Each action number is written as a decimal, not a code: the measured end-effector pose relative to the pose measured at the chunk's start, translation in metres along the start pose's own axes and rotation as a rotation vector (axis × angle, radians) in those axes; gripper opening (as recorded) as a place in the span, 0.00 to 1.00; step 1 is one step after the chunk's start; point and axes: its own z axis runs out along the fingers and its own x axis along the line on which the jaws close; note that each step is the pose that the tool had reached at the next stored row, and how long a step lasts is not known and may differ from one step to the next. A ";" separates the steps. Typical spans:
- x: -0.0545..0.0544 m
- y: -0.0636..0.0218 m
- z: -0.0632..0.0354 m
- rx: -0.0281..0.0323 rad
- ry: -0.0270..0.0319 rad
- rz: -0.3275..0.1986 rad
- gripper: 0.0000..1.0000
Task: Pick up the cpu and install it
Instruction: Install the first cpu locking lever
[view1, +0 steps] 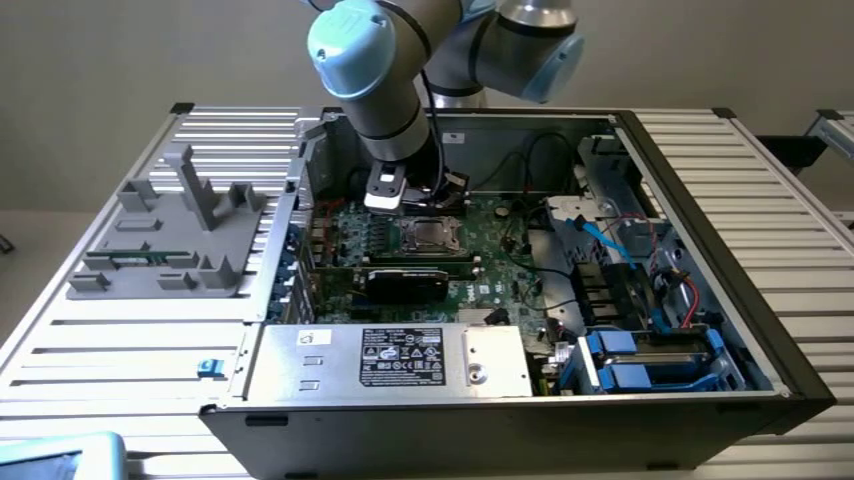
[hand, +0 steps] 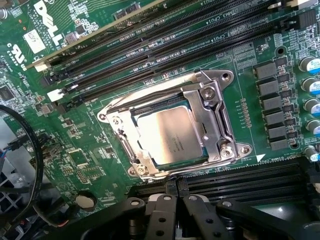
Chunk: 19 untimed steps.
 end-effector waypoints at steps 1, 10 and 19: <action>0.000 -0.0001 -0.0002 0.0009 -0.0004 0.001 0.11; 0.002 -0.0011 -0.0003 0.0024 -0.0031 0.005 0.11; 0.003 -0.0014 -0.0002 -0.0015 -0.0103 0.012 0.11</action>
